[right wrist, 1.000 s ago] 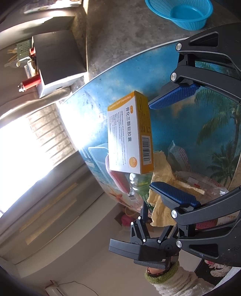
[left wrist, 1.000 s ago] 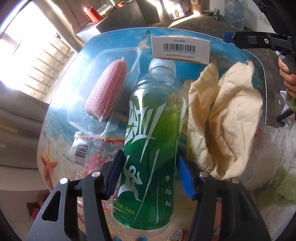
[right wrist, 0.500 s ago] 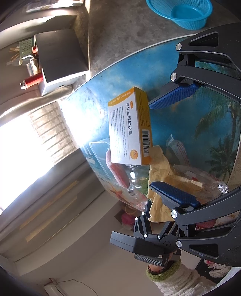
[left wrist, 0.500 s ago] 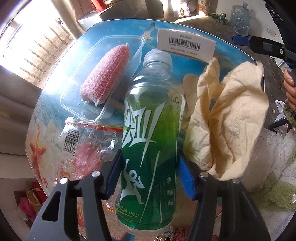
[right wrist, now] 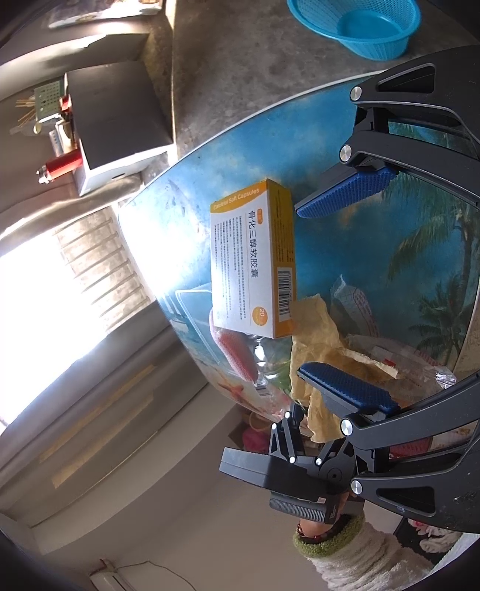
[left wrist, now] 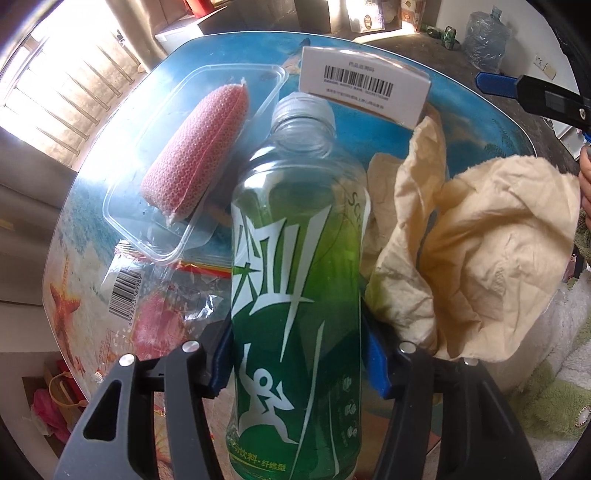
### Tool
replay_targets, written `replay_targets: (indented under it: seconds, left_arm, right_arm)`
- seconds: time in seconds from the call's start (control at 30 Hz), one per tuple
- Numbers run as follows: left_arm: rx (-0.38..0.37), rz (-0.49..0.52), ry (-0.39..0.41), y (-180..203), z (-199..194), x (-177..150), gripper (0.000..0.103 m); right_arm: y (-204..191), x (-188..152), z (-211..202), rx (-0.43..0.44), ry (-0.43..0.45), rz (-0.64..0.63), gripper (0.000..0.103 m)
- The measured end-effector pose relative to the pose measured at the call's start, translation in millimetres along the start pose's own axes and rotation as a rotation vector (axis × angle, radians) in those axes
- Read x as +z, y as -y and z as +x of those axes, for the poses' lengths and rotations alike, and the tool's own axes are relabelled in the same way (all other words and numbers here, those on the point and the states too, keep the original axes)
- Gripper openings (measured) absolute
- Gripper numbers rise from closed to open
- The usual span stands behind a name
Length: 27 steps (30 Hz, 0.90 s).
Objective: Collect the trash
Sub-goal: 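Lift the green bottle with the left tool while the right tool grasps the medicine box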
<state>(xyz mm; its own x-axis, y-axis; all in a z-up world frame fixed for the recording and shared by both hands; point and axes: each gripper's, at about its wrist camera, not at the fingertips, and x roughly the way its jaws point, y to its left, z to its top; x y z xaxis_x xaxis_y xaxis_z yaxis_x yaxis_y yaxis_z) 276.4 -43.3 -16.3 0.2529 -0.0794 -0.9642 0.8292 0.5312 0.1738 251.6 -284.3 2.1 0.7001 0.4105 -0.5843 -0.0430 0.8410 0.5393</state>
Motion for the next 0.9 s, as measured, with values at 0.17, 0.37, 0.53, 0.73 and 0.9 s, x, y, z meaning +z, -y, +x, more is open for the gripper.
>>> replay_targets:
  seconds: [0.17, 0.37, 0.53, 0.73, 0.9]
  left_arm:
    - [0.025, -0.022, 0.027, 7, -23, -8, 0.056]
    - [0.049, -0.066, 0.055, 16, -50, -24, 0.056]
    - [0.077, -0.135, 0.1, 12, -68, -39, 0.056]
    - [0.099, -0.289, 0.188, -7, -91, -56, 0.056]
    - [0.098, -0.434, 0.313, -18, -114, -66, 0.056]
  right_arm:
    - [0, 0, -1, 0.001, 0.004, -0.001, 0.077]
    - [-3, -1, -5, -0.004, 0.014, -0.016, 0.077]
    - [-2, 2, -12, -0.024, 0.029, -0.019, 0.077]
    - [5, 13, -16, -0.073, 0.036, -0.013, 0.077]
    - [13, 22, -6, -0.119, -0.005, 0.015, 0.077]
